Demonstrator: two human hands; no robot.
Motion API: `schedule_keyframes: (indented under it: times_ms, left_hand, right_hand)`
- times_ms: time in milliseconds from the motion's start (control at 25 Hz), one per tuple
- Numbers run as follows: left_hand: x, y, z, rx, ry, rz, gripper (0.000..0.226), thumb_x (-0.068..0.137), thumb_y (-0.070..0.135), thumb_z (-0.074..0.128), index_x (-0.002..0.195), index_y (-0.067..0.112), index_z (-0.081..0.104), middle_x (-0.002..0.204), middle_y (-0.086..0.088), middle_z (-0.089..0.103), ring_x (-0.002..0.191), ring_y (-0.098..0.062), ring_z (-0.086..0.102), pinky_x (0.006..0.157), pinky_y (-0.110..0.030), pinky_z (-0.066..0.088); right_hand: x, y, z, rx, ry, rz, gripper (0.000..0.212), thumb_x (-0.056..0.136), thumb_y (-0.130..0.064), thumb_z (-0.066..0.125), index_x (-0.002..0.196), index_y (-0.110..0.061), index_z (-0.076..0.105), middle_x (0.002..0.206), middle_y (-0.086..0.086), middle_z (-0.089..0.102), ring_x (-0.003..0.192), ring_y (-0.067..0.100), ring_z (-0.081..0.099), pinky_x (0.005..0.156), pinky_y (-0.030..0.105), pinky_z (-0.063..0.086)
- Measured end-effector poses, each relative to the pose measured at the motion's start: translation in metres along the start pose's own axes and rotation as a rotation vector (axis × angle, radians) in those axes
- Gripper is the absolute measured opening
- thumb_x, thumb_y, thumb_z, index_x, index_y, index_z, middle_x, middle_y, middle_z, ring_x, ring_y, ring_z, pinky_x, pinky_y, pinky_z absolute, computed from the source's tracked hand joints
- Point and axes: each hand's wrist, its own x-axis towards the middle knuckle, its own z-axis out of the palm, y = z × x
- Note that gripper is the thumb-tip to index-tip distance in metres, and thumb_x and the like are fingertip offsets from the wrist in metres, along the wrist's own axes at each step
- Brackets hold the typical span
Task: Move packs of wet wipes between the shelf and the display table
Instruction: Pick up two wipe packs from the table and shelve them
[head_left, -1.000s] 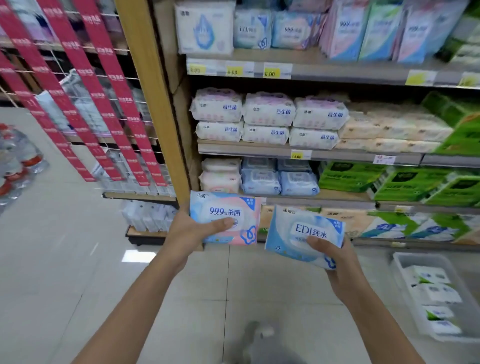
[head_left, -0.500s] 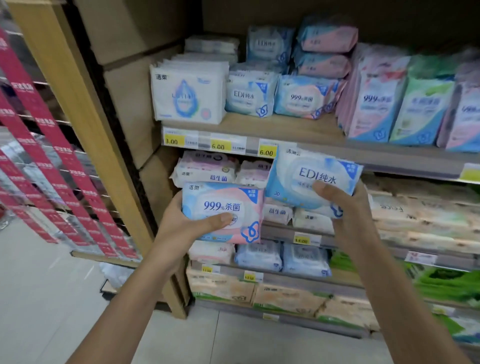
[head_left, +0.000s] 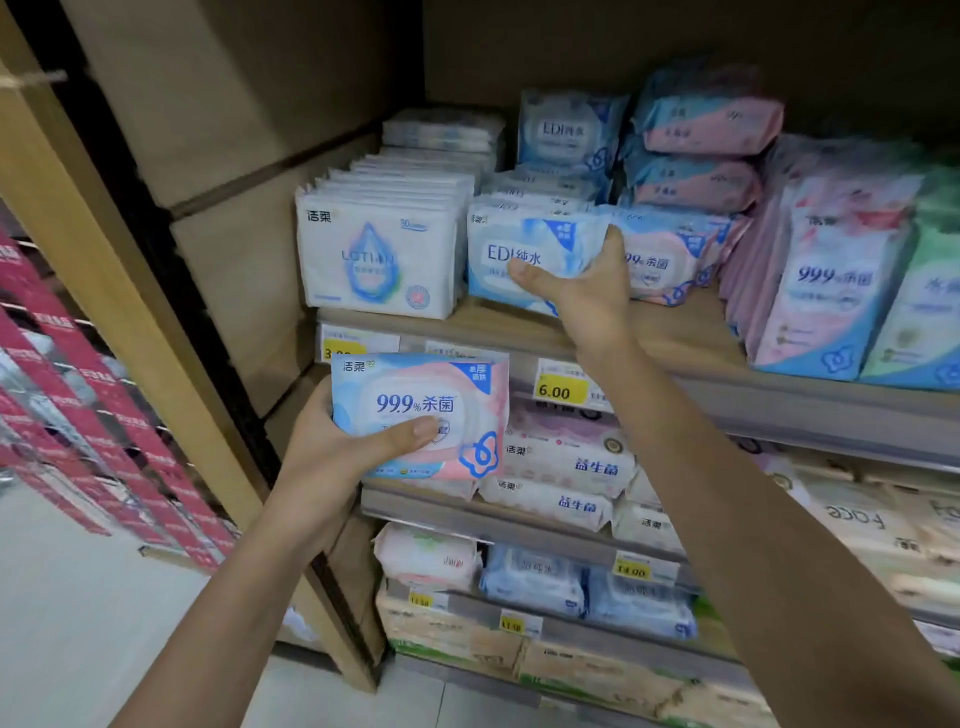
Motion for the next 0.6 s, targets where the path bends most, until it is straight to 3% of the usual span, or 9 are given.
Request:
schedule_keyframes:
  times_ms: [120, 240, 320, 400, 520, 600]
  left_hand:
    - [0.012, -0.002, -0.005, 0.009, 0.014, -0.002, 0.089, 0.031, 0.035, 0.095, 0.110, 0.012, 0.062, 0.104, -0.008, 0.074, 0.092, -0.022, 0.072, 0.068, -0.026, 0.057]
    - [0.020, -0.004, -0.006, 0.026, 0.004, -0.001, 0.095, 0.031, 0.039, 0.095, 0.115, 0.011, 0.061, 0.105, -0.007, 0.073, 0.095, -0.023, 0.071, 0.070, -0.028, 0.058]
    - [0.026, -0.005, -0.003, 0.054, -0.012, 0.000, 0.097, 0.031, 0.040, 0.095, 0.116, 0.011, 0.061, 0.105, -0.007, 0.073, 0.095, -0.023, 0.071, 0.072, -0.029, 0.058]
    - [0.034, -0.005, 0.003, 0.073, -0.035, 0.009, 0.087, 0.038, 0.032, 0.092, 0.116, 0.009, 0.061, 0.104, -0.007, 0.074, 0.095, -0.025, 0.071, 0.072, -0.030, 0.057]
    - [0.047, -0.001, 0.021, 0.090, -0.105, 0.030, 0.068, 0.046, 0.021, 0.088, 0.109, 0.009, 0.065, 0.100, -0.007, 0.075, 0.092, -0.023, 0.072, 0.071, -0.030, 0.057]
    - [0.056, 0.002, 0.040, 0.099, -0.126, 0.046, 0.070, 0.044, 0.022, 0.089, 0.109, 0.009, 0.064, 0.101, -0.007, 0.074, 0.093, -0.021, 0.071, 0.074, -0.032, 0.058]
  right_hand:
    - [0.007, 0.004, 0.017, -0.160, -0.007, -0.018, 0.069, 0.069, -0.033, 0.083, 0.120, -0.012, 0.042, 0.124, 0.003, 0.052, 0.117, 0.017, 0.049, 0.106, 0.035, 0.040]
    - [0.006, 0.006, 0.018, -0.520, 0.104, -0.002, 0.092, 0.067, -0.046, 0.080, 0.137, -0.011, 0.031, 0.137, 0.010, 0.034, 0.130, 0.027, 0.030, 0.107, 0.039, 0.027]
    - [0.004, 0.005, 0.014, -0.565, 0.192, -0.017, 0.101, 0.059, -0.048, 0.084, 0.138, -0.017, 0.029, 0.136, 0.009, 0.034, 0.128, 0.027, 0.031, 0.105, 0.038, 0.027]
    - [0.003, 0.005, 0.009, -0.571, 0.158, 0.001, 0.104, 0.057, -0.048, 0.085, 0.138, -0.018, 0.029, 0.134, 0.010, 0.037, 0.127, 0.026, 0.033, 0.107, 0.037, 0.028]
    - [0.003, 0.003, -0.005, -0.404, 0.041, 0.058, 0.088, 0.062, -0.046, 0.083, 0.130, -0.014, 0.038, 0.122, 0.007, 0.048, 0.118, 0.021, 0.046, 0.104, 0.032, 0.039]
    - [-0.003, -0.005, -0.024, -0.257, 0.087, 0.103, 0.059, 0.076, -0.039, 0.076, 0.120, -0.011, 0.049, 0.095, -0.003, 0.054, 0.088, 0.007, 0.055, 0.081, 0.014, 0.047]
